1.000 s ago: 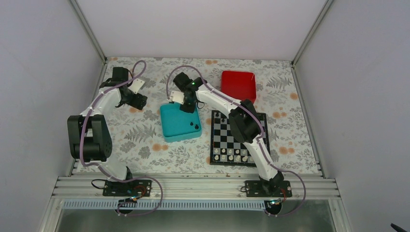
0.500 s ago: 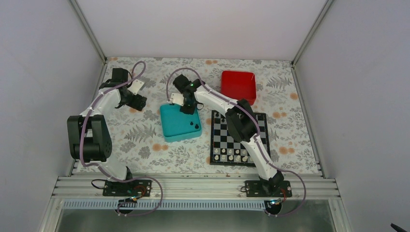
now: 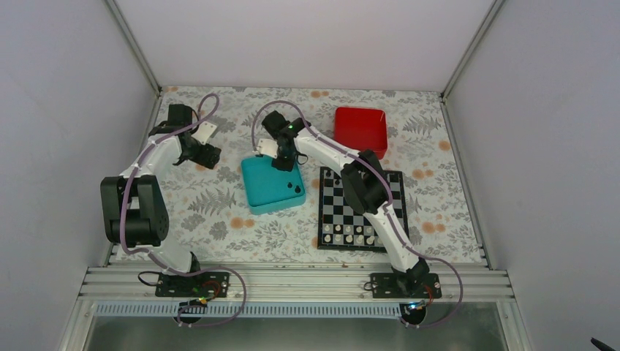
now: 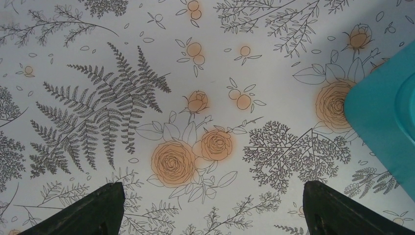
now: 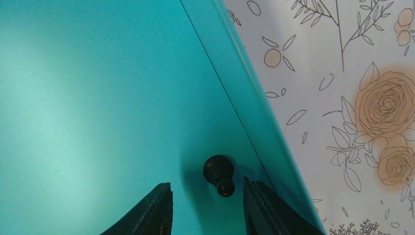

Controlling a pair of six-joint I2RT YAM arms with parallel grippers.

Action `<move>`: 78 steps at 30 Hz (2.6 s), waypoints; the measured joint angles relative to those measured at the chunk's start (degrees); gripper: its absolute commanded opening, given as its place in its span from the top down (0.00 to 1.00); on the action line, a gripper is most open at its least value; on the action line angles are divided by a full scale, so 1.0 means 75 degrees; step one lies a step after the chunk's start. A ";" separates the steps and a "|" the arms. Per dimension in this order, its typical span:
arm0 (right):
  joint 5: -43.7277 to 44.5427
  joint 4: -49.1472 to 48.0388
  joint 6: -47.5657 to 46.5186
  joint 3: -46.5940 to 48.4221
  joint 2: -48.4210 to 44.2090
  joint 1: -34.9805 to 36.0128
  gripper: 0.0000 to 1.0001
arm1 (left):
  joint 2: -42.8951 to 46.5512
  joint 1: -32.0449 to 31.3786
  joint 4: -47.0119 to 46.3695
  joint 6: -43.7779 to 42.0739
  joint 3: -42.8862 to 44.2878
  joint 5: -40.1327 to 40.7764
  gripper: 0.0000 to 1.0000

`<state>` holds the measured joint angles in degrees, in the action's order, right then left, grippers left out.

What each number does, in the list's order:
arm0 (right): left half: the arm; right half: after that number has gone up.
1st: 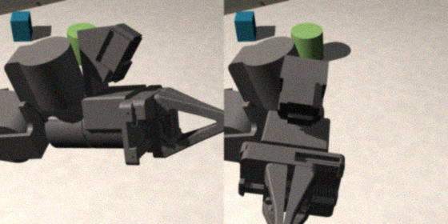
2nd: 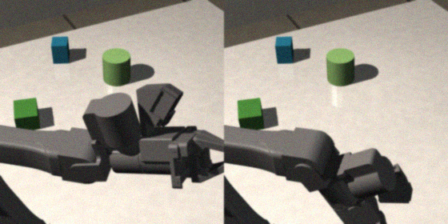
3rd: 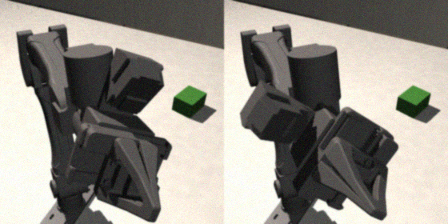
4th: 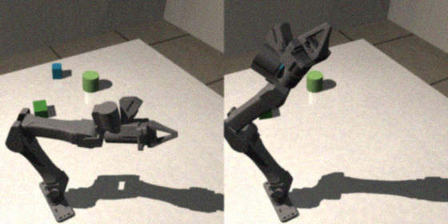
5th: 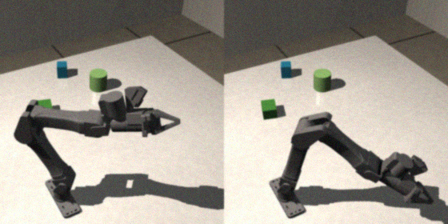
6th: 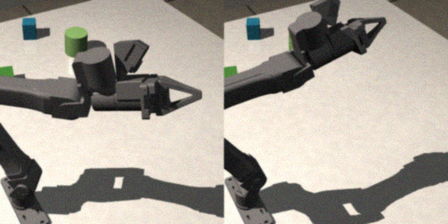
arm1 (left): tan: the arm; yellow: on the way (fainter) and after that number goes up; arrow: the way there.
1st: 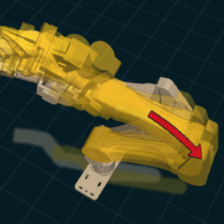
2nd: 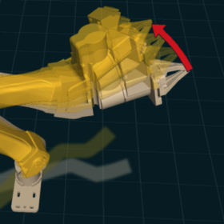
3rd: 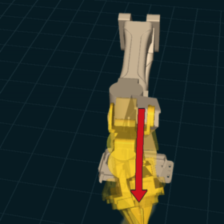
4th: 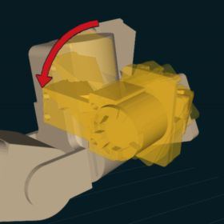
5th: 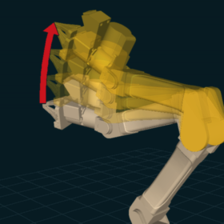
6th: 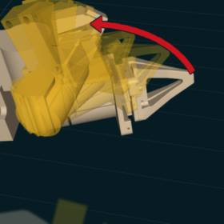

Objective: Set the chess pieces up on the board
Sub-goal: Pick up the chess piece from the storage box, then place the chess piece on the chessboard.

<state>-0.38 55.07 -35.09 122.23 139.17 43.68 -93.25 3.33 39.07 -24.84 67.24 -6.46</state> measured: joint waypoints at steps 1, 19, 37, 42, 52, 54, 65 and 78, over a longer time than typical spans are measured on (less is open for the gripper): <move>-0.0026 -0.0003 0.0000 0.0000 0.0000 0.0000 0.60 | 0.0003 0.0006 0.0000 0.0000 -0.0009 0.0003 0.10; -0.0248 0.0020 -0.0023 0.0117 0.0216 0.0000 0.78 | 0.0099 0.0026 -0.0003 -0.0009 -0.0096 -0.0003 0.10; -0.0493 0.0624 -0.0020 -0.0015 -0.0697 -0.0003 0.92 | 0.0099 0.0026 0.0105 0.0000 -0.0061 -0.0096 0.10; -0.0638 0.0871 0.0006 -0.0918 -0.2320 -0.0157 0.92 | 0.0099 0.0026 0.0213 0.0023 0.0178 -0.0184 0.10; -0.0863 0.0857 0.0061 -0.4433 -0.5540 -0.2611 0.91 | 0.0070 0.0017 0.0259 0.0134 0.0522 -0.0341 0.10; -0.0857 0.0831 0.0035 -0.5167 -0.6076 -0.3197 0.91 | 0.0023 0.0009 0.0265 0.0181 0.0539 -0.0373 0.09; -0.1061 0.0393 -0.0632 -0.7781 -0.7268 -0.5432 0.90 | -0.0178 -0.0143 0.0356 0.0411 0.0860 -0.0495 0.09; -0.1425 -0.0551 -0.1087 -0.8204 -0.6379 -0.6044 0.89 | -0.0189 -0.0245 0.0388 0.0495 0.0921 -0.0481 0.09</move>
<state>-11.07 50.94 -43.24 60.71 91.33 -1.65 -94.67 1.50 41.98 -21.12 74.15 -10.07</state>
